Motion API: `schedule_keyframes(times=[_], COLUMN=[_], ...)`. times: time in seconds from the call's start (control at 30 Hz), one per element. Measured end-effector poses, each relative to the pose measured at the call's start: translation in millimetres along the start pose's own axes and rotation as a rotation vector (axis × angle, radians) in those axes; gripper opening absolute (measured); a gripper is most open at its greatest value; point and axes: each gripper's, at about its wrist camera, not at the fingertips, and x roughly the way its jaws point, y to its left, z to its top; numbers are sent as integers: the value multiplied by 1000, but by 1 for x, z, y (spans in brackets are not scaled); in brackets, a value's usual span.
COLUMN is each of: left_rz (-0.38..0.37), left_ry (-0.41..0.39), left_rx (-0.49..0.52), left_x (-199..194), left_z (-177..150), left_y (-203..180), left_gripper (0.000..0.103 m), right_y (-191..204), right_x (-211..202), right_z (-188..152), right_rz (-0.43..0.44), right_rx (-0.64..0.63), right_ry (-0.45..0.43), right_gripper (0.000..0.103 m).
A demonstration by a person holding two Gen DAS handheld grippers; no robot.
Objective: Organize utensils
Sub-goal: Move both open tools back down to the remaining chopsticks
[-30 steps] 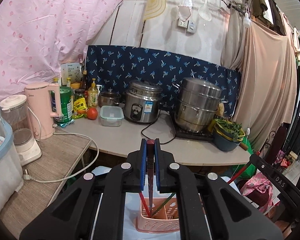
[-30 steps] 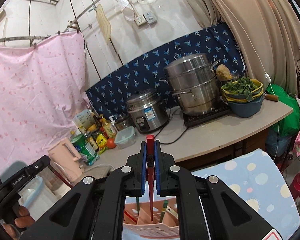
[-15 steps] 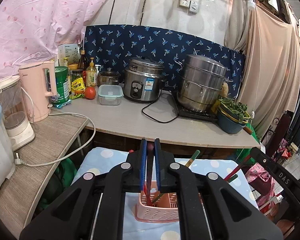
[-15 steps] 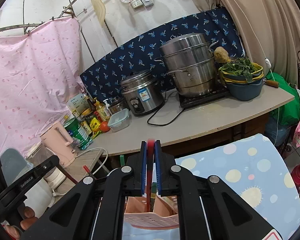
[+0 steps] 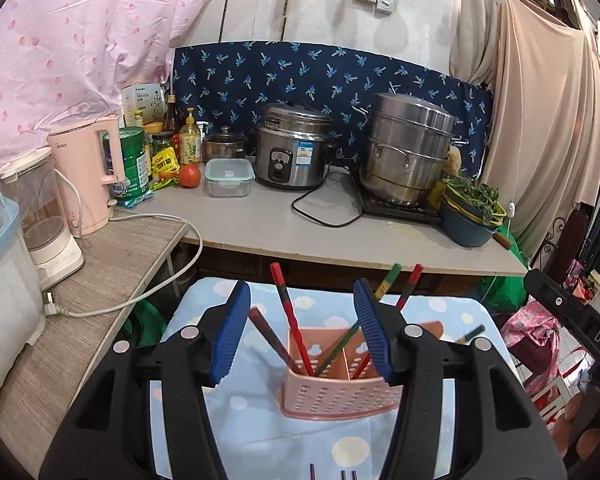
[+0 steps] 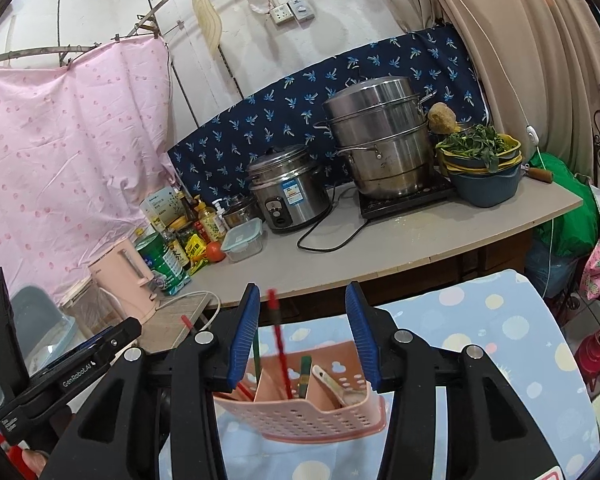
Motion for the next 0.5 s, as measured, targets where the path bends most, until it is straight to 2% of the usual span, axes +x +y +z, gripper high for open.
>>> schedule_keyframes(times=[0.5], left_rz=[46], left_ry=[29], left_rx=[82], left_x=[-34], left_z=[-29], left_y=[-15], left_gripper=[52], right_y=[14], right_x=[-42], right_z=[-35], right_rz=[-18], right_rx=[-70], right_ry=[37], right_gripper=[45])
